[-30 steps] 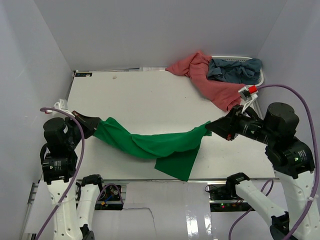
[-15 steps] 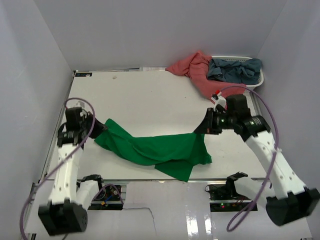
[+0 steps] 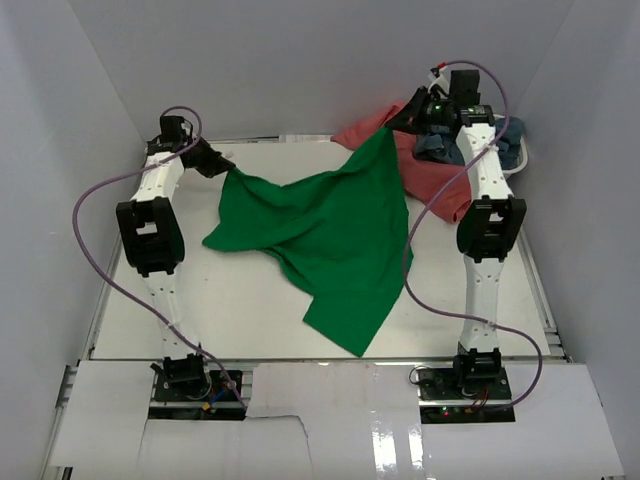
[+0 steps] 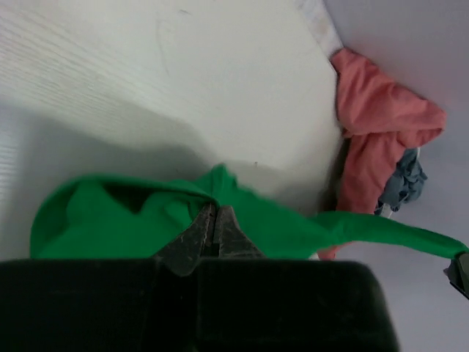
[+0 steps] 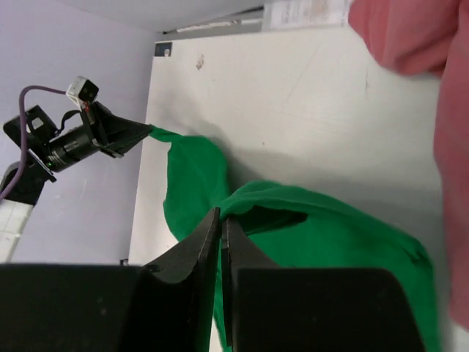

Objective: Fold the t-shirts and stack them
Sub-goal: Flatten out the tshirt

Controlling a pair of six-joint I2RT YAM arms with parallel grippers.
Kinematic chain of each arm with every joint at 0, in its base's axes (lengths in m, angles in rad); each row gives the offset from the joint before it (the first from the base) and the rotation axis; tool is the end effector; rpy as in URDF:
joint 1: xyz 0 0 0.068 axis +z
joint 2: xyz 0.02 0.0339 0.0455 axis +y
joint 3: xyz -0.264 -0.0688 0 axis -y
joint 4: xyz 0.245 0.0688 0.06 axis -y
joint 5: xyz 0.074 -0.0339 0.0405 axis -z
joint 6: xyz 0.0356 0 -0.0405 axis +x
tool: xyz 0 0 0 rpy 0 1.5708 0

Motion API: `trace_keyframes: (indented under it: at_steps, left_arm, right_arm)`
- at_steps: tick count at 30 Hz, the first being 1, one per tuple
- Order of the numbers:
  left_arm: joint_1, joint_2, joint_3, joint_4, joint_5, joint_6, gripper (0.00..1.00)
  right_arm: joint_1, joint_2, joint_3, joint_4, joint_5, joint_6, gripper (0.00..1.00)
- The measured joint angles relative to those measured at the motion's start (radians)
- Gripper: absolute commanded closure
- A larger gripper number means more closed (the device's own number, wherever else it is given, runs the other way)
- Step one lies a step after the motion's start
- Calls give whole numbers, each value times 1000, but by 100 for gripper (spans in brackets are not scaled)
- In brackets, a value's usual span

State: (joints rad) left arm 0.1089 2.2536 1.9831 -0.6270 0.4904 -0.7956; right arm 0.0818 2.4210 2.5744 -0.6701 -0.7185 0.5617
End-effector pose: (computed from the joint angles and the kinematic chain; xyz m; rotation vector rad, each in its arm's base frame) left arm 0.5033 0.0382 0.2283 -0.9049 2.3690 -0.8929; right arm 0.5353 0.0674 0.3346 0.0531 2.1440 1.1321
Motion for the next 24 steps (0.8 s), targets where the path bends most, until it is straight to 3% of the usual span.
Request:
trace_keyframes:
  at_steps: [2,4,5,10,13,17,20,24]
  left_arm:
    - [-2,-63,-70,103,-11,-1,100]
    - [-1,-262,-325,327,-57,-2,100]
    - [3,-395,-444,382,-75,-3,100]
    - [30,-987,-671,731,-80,-4,100]
    - [40,-1249,-771,911,-61,6,100]
    - [35,-1338,-857,993,-18,27,100]
    - [35,-1301,-998,937,-4,36,100]
    - [35,-1170,-1220,759,13,28,100]
  right_arm:
    - [-21,-60,-127,145,-33,27,92]
    - [-44,-277,-456,333,-53,66,92]
    - [-55,-365,-545,390,-69,85,92]
    - [-111,-789,-742,752,-163,112,92]
    - [-116,-1046,-863,892,-224,92,92]
    - [-98,-1228,-1017,1004,-267,70,92]
    - [-93,-1279,-1252,1037,-275,83,92]
    - [-47,-1220,-1563,881,-240,82,92]
